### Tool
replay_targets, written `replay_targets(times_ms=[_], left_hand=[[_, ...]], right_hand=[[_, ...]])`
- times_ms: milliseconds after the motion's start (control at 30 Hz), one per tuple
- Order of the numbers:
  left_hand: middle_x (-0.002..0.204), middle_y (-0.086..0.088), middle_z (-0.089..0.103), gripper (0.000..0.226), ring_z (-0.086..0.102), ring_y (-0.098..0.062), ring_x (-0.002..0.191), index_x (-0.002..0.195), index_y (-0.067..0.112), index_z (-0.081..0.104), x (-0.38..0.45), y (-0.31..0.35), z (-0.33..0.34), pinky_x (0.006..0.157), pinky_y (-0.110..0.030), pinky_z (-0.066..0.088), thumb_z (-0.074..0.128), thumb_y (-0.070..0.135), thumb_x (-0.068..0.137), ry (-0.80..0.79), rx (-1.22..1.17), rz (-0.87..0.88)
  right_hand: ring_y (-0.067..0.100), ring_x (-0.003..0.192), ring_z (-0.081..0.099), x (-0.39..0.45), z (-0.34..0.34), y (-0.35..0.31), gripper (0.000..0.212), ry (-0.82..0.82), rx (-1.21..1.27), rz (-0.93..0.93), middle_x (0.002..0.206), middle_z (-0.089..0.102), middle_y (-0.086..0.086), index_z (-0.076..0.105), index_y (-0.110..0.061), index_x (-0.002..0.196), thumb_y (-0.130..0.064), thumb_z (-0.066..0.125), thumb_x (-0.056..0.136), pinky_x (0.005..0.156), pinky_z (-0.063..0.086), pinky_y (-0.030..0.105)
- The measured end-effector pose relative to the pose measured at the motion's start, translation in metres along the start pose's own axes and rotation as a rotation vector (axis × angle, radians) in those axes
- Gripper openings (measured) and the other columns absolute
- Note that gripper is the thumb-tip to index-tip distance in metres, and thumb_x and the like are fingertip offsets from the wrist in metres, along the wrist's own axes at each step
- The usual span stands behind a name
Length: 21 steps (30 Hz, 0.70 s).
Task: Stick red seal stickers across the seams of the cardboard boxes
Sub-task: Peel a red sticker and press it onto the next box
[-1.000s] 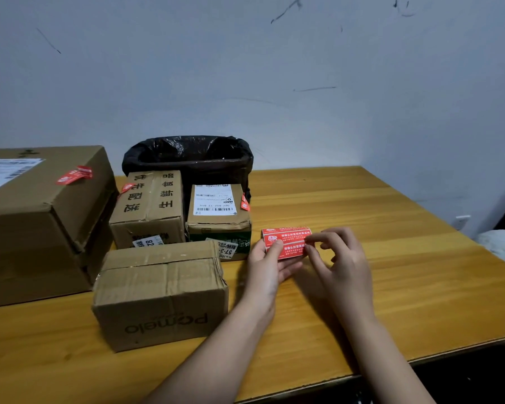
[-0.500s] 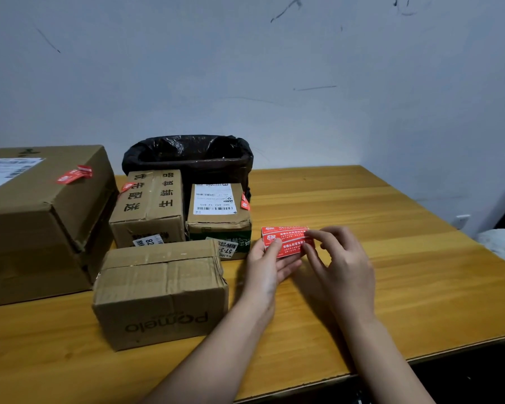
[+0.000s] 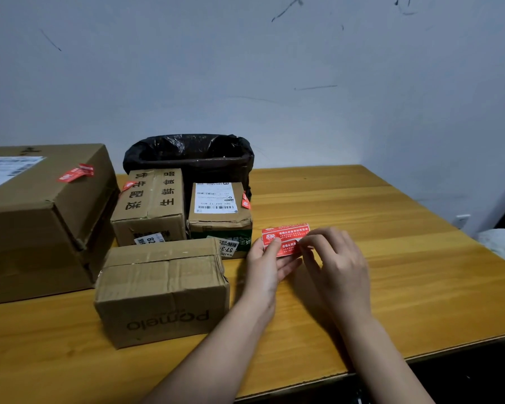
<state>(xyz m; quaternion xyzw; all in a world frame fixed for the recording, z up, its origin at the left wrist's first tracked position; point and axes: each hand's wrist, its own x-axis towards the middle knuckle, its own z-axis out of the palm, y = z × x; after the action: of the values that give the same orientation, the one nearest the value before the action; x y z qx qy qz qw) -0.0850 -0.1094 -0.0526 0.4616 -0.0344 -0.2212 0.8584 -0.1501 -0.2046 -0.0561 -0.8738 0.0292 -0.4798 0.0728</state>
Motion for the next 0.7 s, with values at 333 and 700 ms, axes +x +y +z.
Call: replay_targets(times_ms=[333,700], left_hand=[[0.083,-0.012,0.071,0.017,0.071,-0.019,0.067,0.106,0.009,0.060,0.000,0.002,-0.001,0.059,-0.026,0.058,0.044,0.012,0.100,0.021,-0.048,-0.018],[0.075,-0.011,0.065,0.015,0.061,-0.012,0.047,0.094,0.009,0.059,0.005,0.006,0.003,0.051,-0.021,0.054,0.045,0.007,0.098,0.037,-0.018,-0.104]], right_hand=[[0.026,0.067,0.060,0.002,-0.004,-0.008,0.006,-0.052,-0.106,-0.011,0.074,0.063,0.002,0.062,-0.011,0.084,-0.010,0.063,0.078,0.056,0.048,0.037],[0.015,0.119,0.052,-0.001,-0.020,-0.002,0.011,-0.373,0.306,0.234,0.124,0.056,-0.006,0.041,-0.032,0.092,-0.026,0.050,0.089,0.096,0.041,0.037]])
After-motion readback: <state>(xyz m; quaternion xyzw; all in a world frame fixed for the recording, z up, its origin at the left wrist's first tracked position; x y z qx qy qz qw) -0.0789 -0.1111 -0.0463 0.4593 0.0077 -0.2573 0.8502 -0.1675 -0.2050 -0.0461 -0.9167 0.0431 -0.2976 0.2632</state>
